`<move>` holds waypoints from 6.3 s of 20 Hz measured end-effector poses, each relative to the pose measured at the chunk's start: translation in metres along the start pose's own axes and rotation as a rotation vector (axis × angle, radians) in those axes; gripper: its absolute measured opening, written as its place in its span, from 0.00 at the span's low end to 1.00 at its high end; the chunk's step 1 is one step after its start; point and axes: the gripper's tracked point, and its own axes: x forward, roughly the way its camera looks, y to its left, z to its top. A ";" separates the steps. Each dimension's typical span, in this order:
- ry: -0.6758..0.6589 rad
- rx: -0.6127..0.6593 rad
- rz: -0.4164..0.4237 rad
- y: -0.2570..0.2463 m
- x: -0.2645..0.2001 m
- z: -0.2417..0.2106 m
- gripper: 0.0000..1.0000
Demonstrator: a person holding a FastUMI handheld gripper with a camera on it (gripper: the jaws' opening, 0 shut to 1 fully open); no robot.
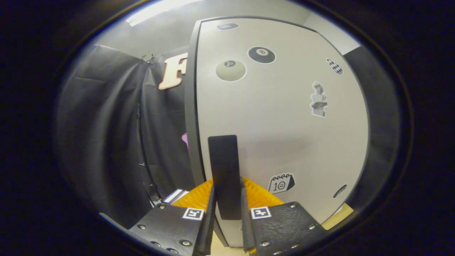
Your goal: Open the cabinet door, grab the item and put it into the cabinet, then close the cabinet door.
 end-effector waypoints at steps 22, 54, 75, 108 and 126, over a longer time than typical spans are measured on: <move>-0.029 0.073 -0.126 -0.118 -0.210 0.035 0.24; -0.013 0.052 -0.074 -0.312 -0.267 0.051 0.08; 0.007 0.000 -0.192 -0.189 -0.338 0.026 0.21; 0.206 0.022 -0.016 -0.059 -0.202 -0.141 0.99; 0.597 0.079 -0.033 -0.053 -0.137 -0.400 0.97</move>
